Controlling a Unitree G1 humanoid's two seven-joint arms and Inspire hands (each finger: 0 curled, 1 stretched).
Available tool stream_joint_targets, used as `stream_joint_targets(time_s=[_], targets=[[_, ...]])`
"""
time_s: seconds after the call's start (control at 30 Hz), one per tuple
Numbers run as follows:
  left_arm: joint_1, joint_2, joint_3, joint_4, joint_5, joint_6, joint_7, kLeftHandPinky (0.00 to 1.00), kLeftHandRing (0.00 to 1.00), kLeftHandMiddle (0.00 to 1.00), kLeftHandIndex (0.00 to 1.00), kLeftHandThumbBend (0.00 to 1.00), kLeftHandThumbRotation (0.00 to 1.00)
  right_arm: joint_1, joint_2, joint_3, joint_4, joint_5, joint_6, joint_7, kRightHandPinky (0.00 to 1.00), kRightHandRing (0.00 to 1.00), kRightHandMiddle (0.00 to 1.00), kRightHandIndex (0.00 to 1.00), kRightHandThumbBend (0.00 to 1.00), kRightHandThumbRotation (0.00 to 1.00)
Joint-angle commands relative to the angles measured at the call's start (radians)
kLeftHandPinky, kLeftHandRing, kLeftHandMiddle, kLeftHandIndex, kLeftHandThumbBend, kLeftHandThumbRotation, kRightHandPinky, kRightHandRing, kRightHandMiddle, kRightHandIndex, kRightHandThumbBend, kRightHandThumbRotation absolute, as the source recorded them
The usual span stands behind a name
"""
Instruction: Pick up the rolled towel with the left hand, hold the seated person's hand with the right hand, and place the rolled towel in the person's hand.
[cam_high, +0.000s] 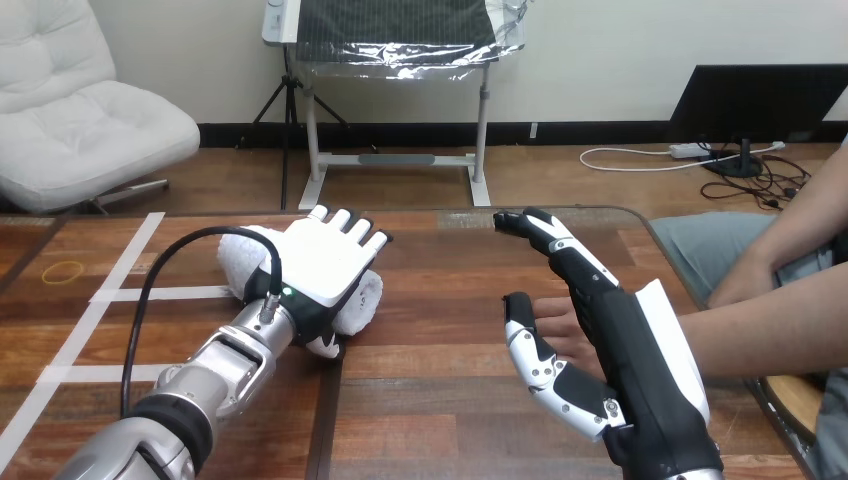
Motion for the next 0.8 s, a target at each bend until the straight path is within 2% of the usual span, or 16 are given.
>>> stream_joint_targets(time_s=[0.0, 0.37, 0.5, 0.77], targets=[[-0.047, 0.005, -0.005, -0.016, 0.001, 0.019, -0.015, 1.0, 1.0, 1.0, 0.99, 0.83, 0.3, -0.029, 0.005, -0.001, -0.036, -0.011, -0.003, -0.002, 0.98, 0.95, 0.95, 0.85, 0.05, 0.0], [-0.051, -0.001, -0.01, -0.013, 0.005, 0.038, -0.058, 1.0, 1.0, 1.0, 1.0, 0.85, 0.31, -0.019, 0.006, -0.001, -0.04, -0.012, 0.001, -0.001, 0.98, 0.95, 0.95, 0.85, 0.05, 0.0], [-0.047, -0.004, -0.002, -0.007, -0.006, 0.028, -0.05, 1.0, 1.0, 1.0, 0.99, 0.85, 0.31, -0.014, 0.008, -0.001, -0.045, -0.01, 0.006, -0.001, 0.99, 0.96, 0.95, 0.85, 0.06, 0.0], [-0.043, -0.01, 0.01, 0.003, -0.024, 0.013, -0.038, 0.96, 0.95, 0.95, 0.93, 0.85, 0.23, 0.002, 0.005, -0.001, -0.057, -0.01, 0.01, -0.001, 1.0, 0.96, 0.95, 0.85, 0.07, 0.0]])
